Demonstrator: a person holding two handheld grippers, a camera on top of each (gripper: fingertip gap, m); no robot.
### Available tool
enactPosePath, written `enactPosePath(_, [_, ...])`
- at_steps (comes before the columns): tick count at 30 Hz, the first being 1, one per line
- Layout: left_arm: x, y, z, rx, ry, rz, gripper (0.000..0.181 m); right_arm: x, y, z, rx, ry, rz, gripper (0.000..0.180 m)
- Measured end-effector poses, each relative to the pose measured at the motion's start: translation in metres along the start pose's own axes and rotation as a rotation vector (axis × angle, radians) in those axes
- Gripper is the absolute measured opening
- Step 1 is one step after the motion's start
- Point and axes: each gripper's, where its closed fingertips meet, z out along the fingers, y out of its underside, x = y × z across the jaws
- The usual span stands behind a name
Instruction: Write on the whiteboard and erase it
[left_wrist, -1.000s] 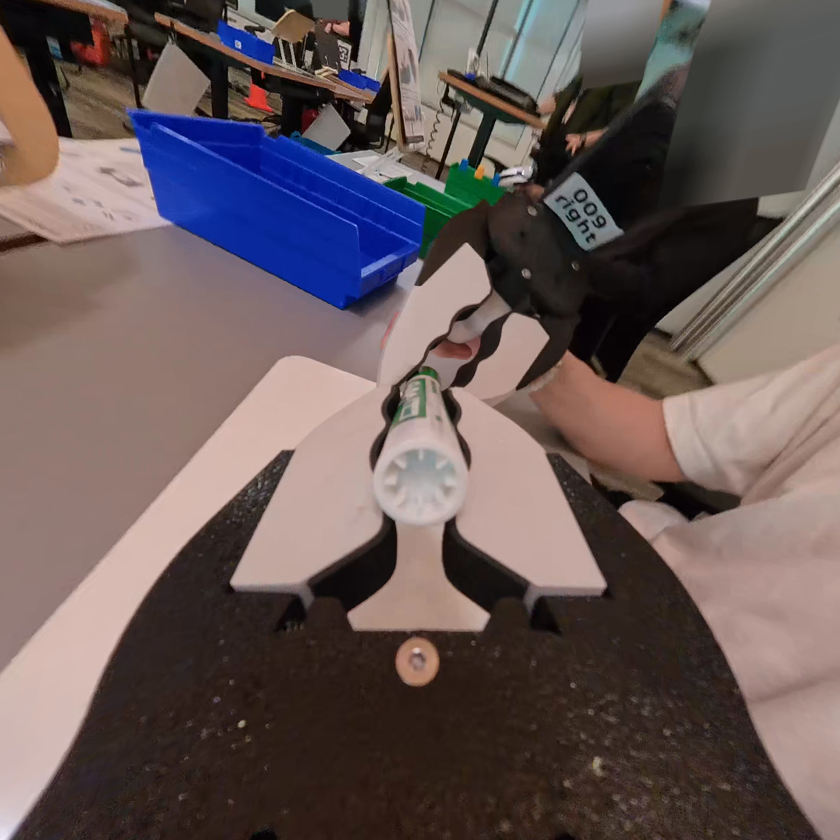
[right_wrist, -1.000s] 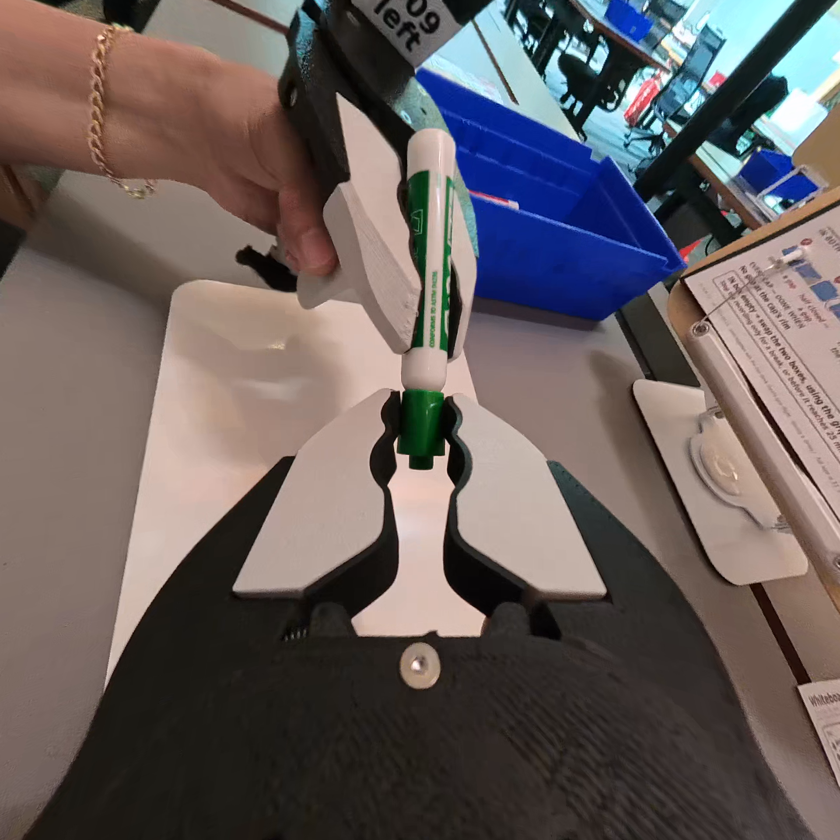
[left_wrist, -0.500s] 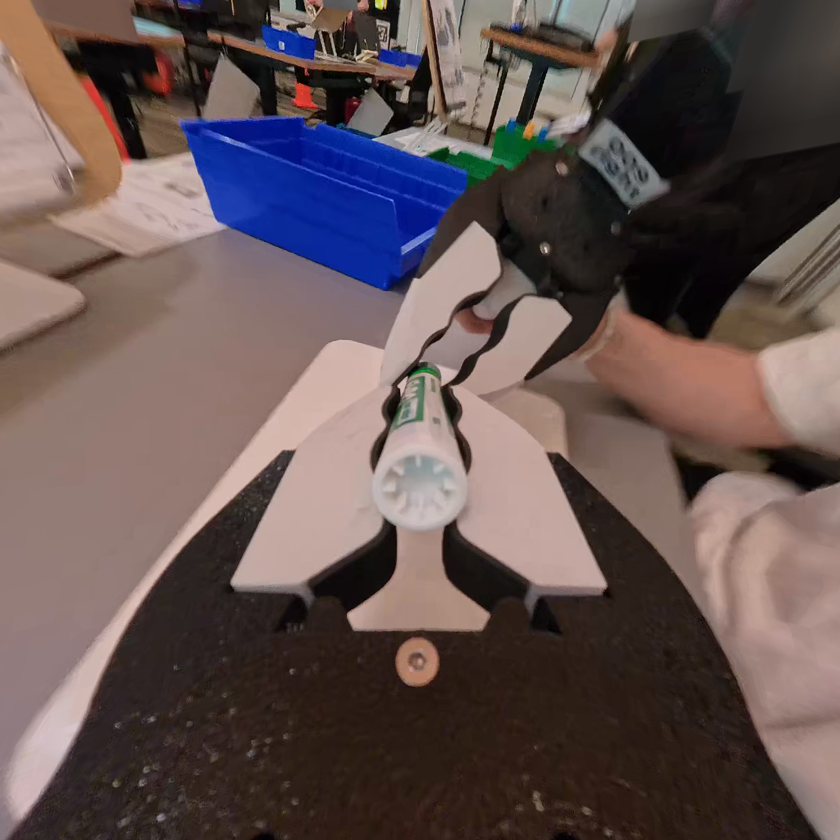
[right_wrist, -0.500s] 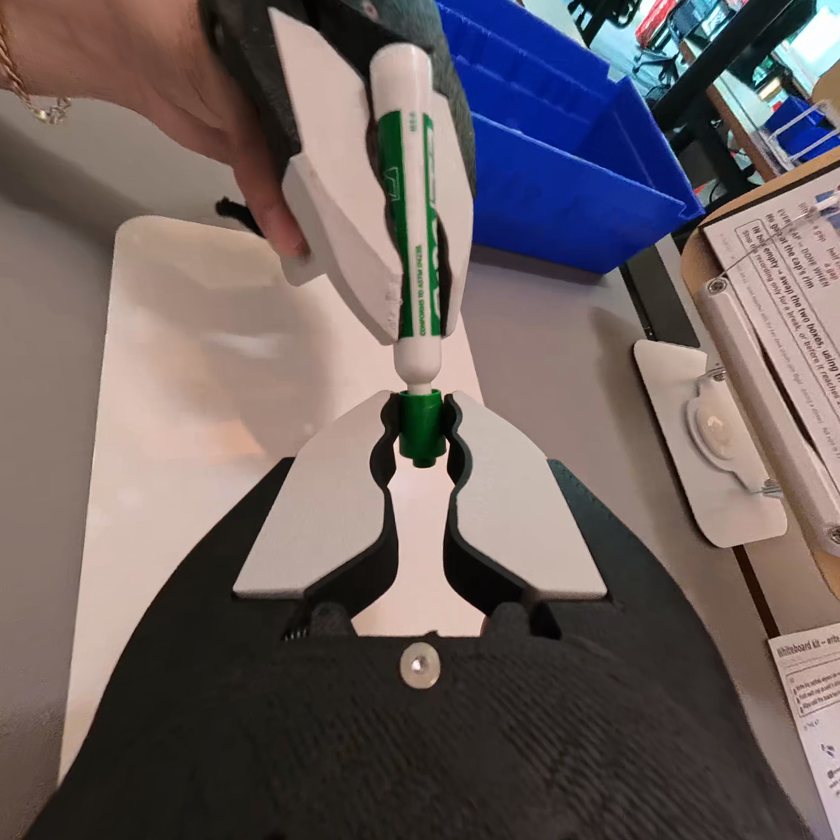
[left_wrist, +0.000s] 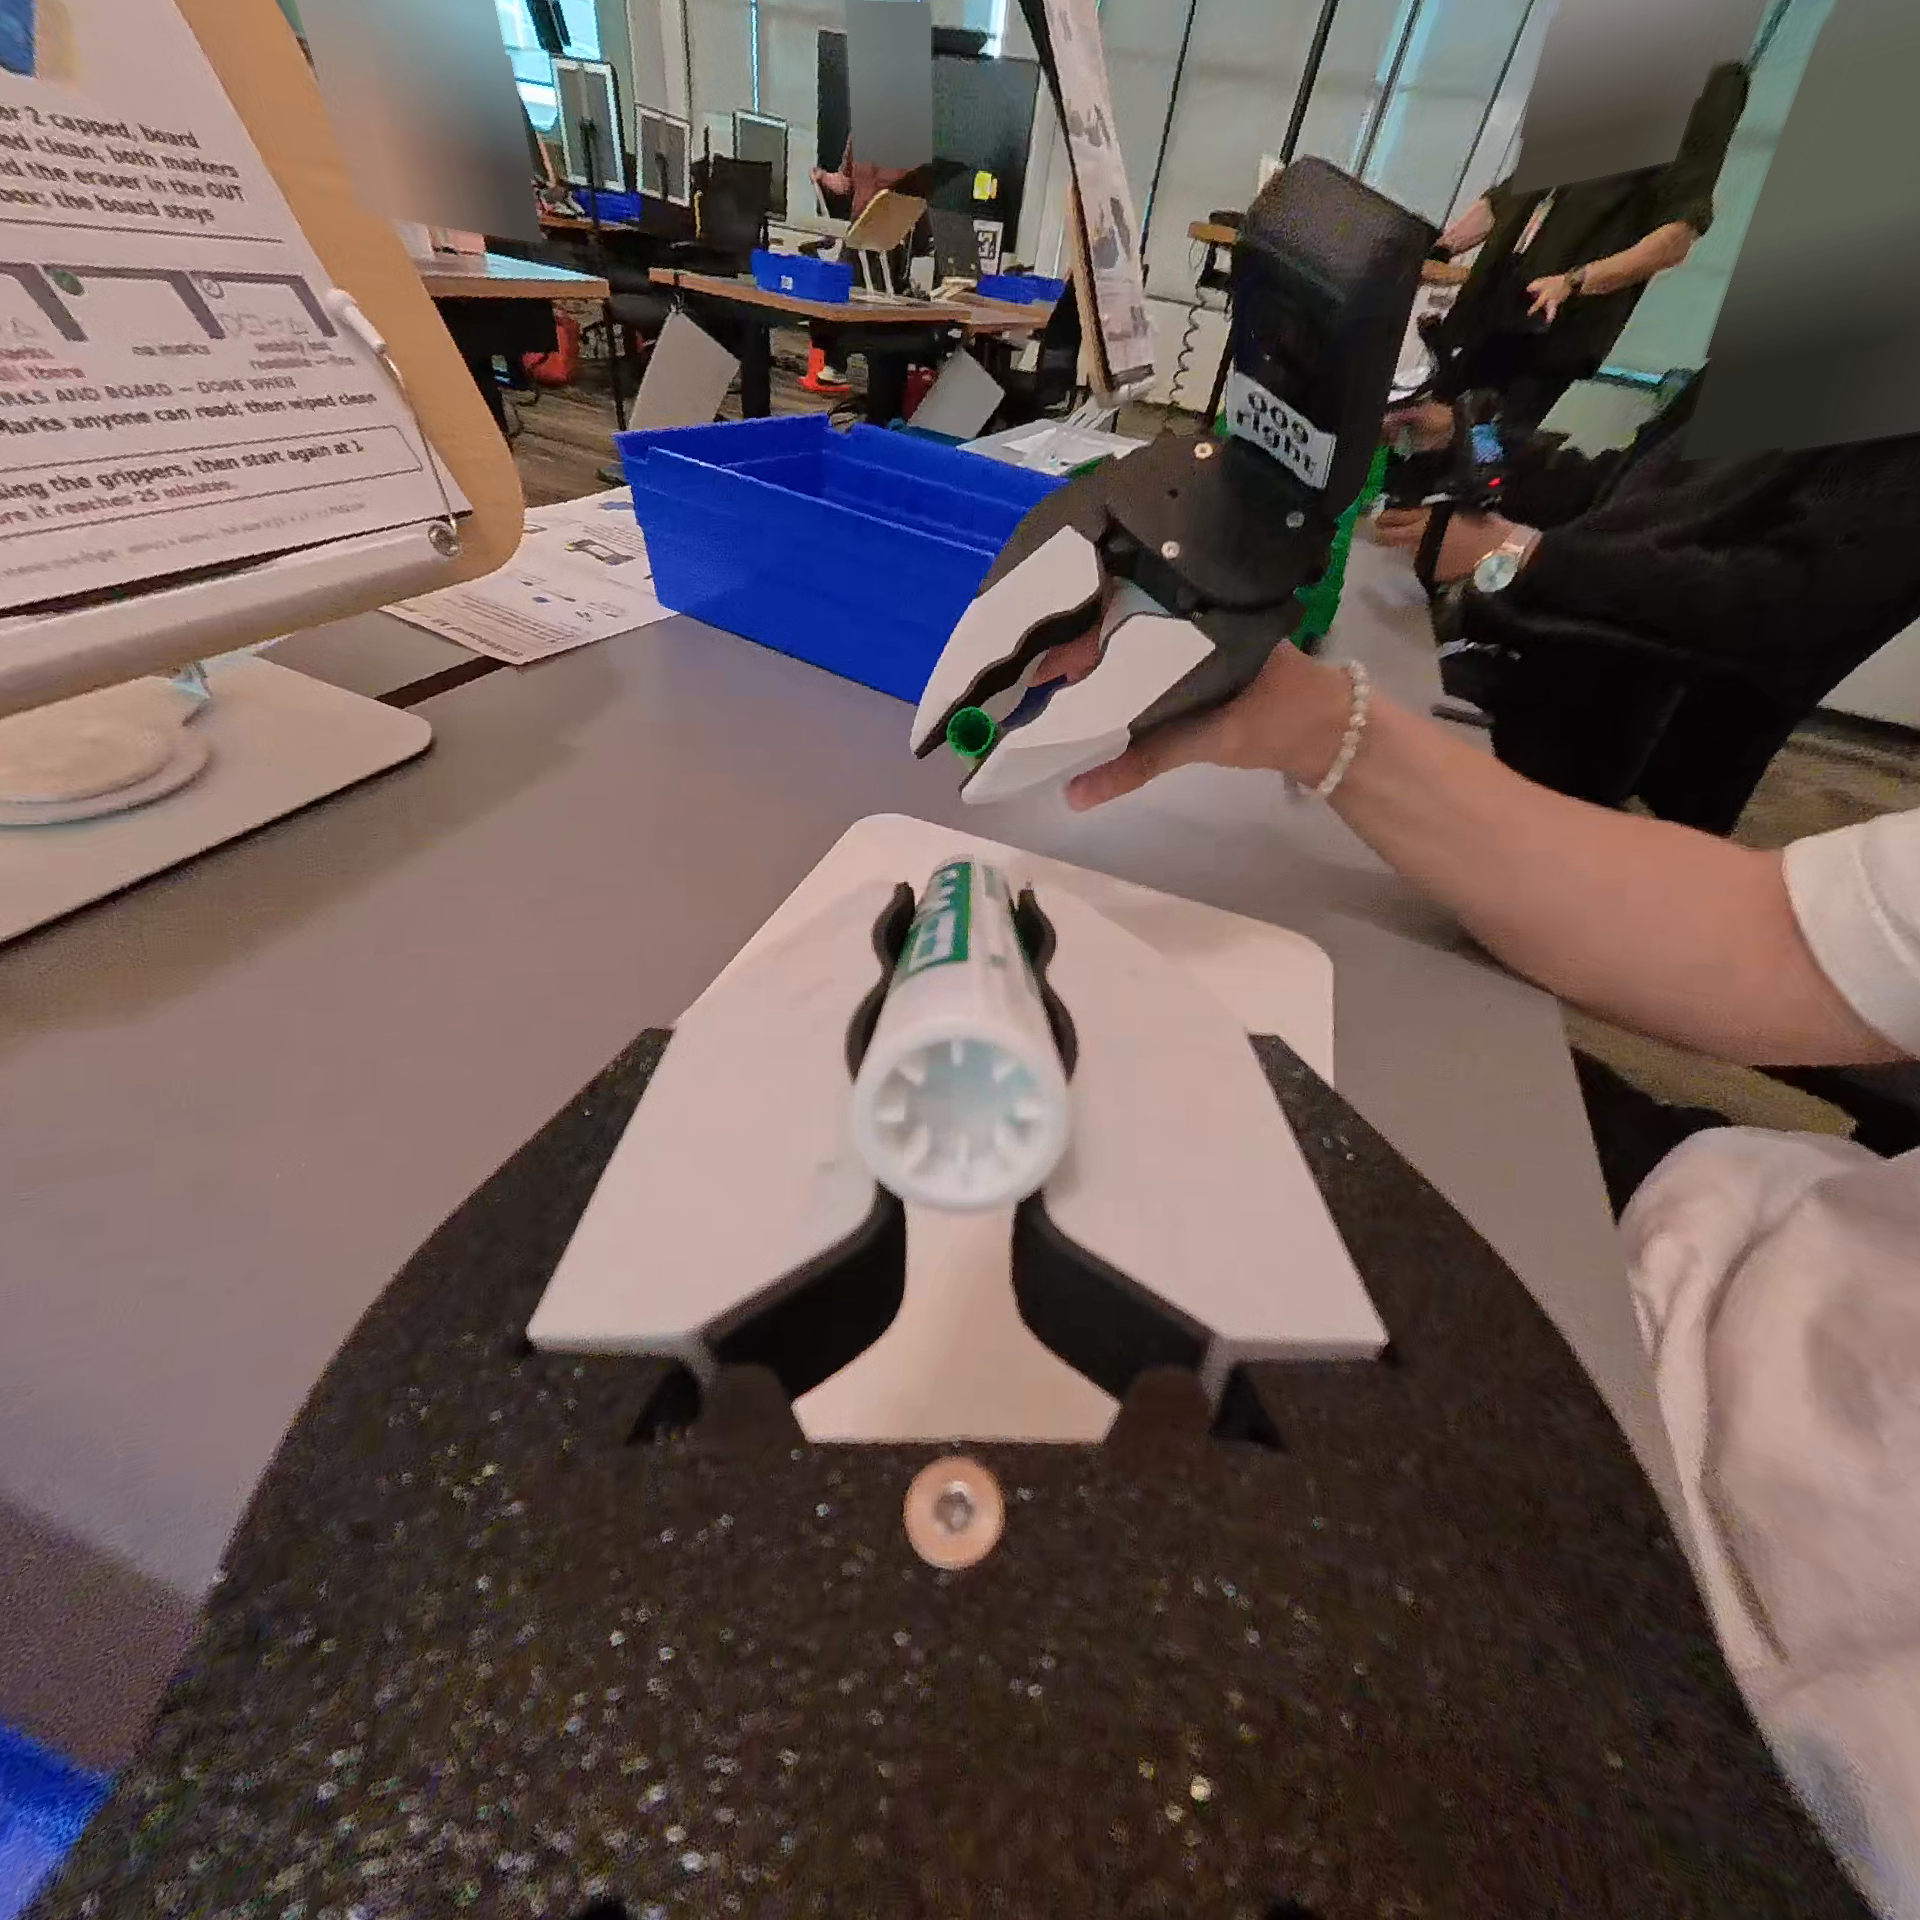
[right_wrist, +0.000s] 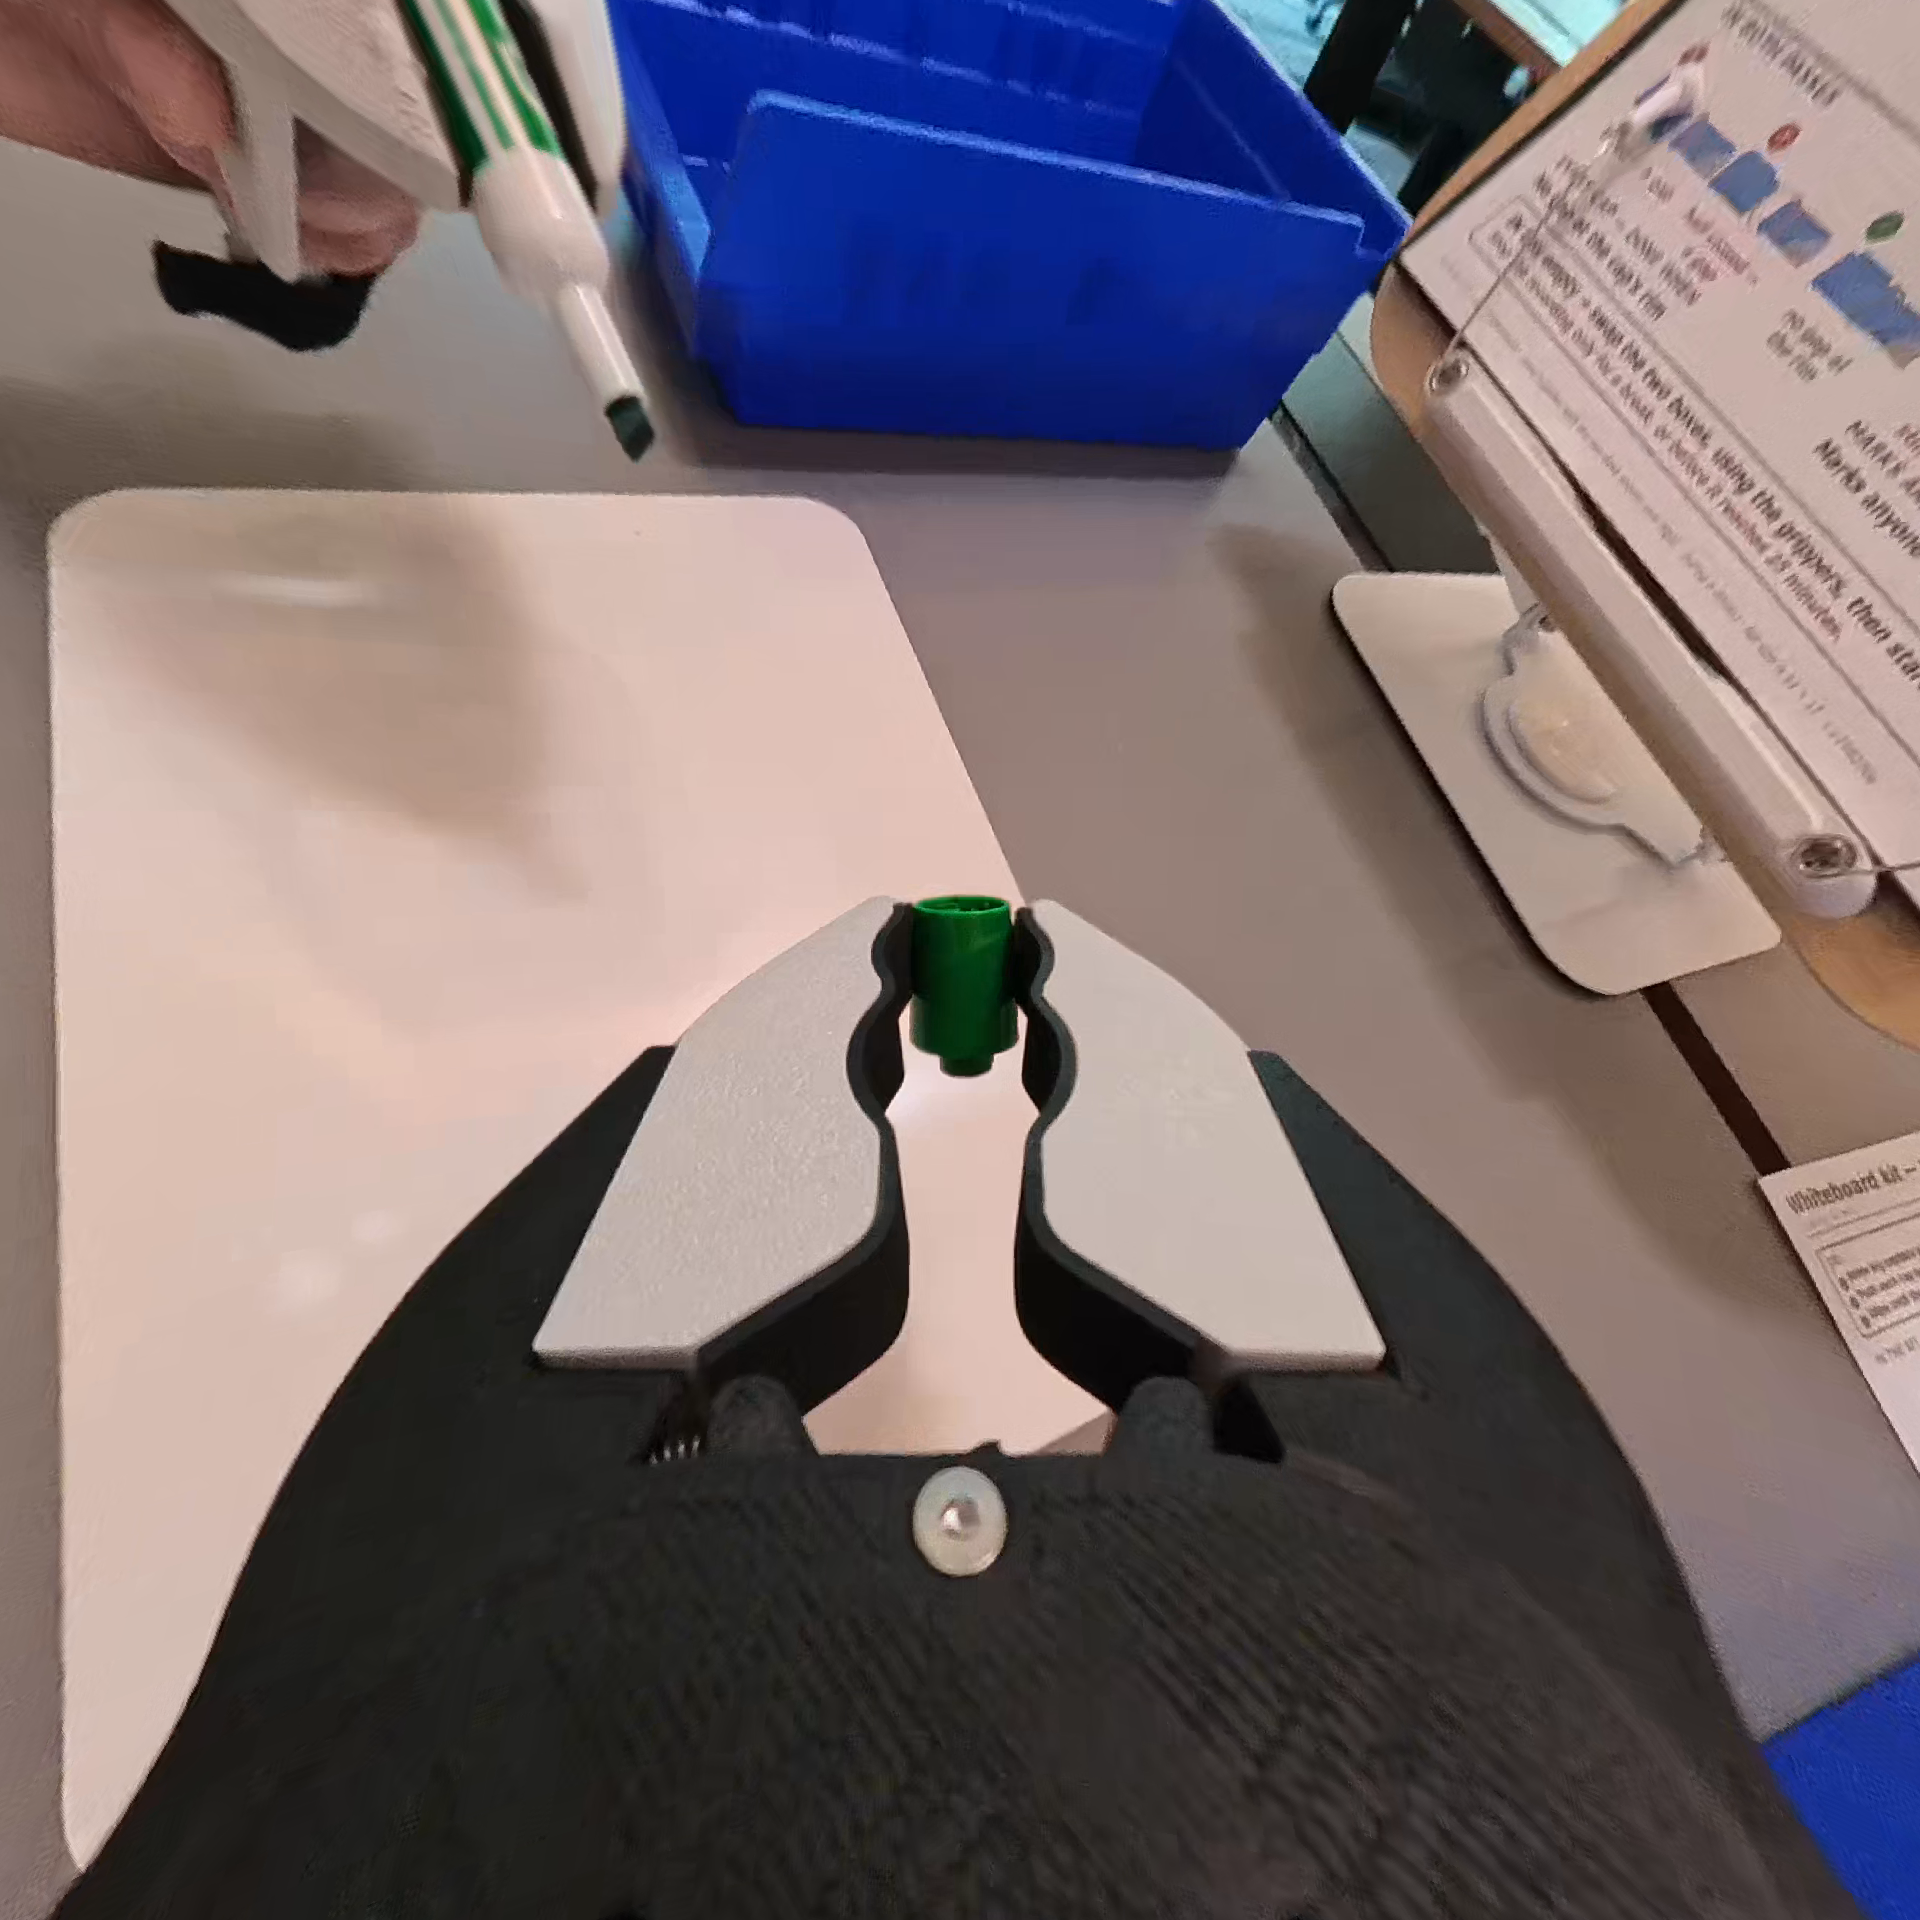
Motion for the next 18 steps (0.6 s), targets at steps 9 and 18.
enactPosePath(9, [-0.013,0.028,-0.018,-0.095,-0.091,0.026,0.018,0.014,0.057,0.003,-0.242,-0.025,0.004,0.019])
enactPosePath(18, [-0.031,0.033,-0.045,-0.017,-0.179,-0.079,0.018,0.006,0.071,-0.009,-0.162,-0.083,0.137,0.019])
